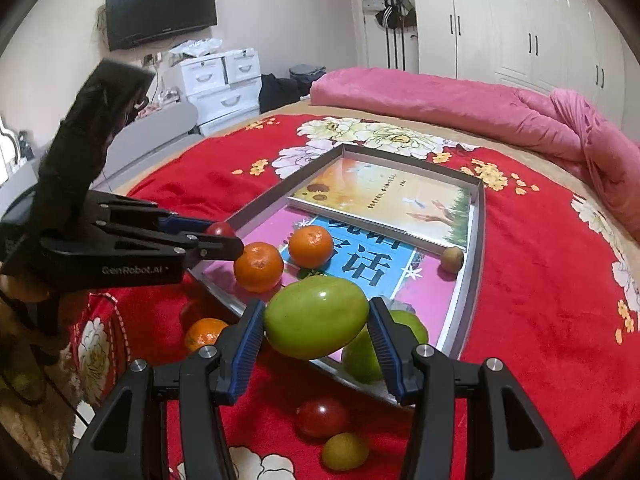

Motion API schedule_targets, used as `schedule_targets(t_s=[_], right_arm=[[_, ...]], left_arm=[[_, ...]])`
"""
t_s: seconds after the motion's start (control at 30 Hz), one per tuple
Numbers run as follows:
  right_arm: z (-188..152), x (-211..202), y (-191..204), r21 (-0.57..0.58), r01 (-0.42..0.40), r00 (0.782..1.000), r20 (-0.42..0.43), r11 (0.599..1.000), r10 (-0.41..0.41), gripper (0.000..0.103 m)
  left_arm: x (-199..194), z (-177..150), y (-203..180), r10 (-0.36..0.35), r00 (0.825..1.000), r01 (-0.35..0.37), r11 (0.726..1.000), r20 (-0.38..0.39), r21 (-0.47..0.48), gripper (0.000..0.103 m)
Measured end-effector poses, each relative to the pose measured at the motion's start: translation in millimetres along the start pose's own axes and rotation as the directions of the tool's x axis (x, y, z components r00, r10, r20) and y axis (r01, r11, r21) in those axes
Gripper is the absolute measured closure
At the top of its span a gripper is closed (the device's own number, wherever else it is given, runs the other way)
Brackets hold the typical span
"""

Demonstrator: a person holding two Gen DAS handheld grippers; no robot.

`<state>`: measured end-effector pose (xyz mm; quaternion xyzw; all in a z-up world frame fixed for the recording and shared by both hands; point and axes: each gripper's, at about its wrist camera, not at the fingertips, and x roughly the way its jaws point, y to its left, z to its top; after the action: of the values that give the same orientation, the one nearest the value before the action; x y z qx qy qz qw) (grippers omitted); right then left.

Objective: Organize fruits
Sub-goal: 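Carry the green fruit over the tray with right tool while left tool carries tomato, then open right tool to drop green fruit in tray while left tool releases tomato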

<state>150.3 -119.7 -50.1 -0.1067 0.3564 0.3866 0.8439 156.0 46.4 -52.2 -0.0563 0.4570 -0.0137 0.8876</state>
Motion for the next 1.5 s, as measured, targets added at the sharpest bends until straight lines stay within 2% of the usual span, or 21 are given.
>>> schedule_targets(t_s=[0.23, 0.63, 1.5], right_arm=[[4, 18, 2, -0.028, 0.000, 0.999, -0.045, 1.000, -0.001, 0.051], [12, 47, 7, -0.080, -0.012, 0.996, -0.092, 0.997, 0.005, 0.051], [12, 52, 11, -0.033, -0.075, 0.994, -0.086, 0.997, 0.071, 0.050]], left_arm=[[3, 1, 6, -0.053, 0.999, 0.052, 0.998, 0.001, -0.040, 0.074], [4, -2, 18, -0.073, 0.997, 0.072, 0.994, -0.009, -0.081, 0.074], [2, -6, 24, -0.081, 0.997, 0.079, 0.992, -0.011, -0.099, 0.073]])
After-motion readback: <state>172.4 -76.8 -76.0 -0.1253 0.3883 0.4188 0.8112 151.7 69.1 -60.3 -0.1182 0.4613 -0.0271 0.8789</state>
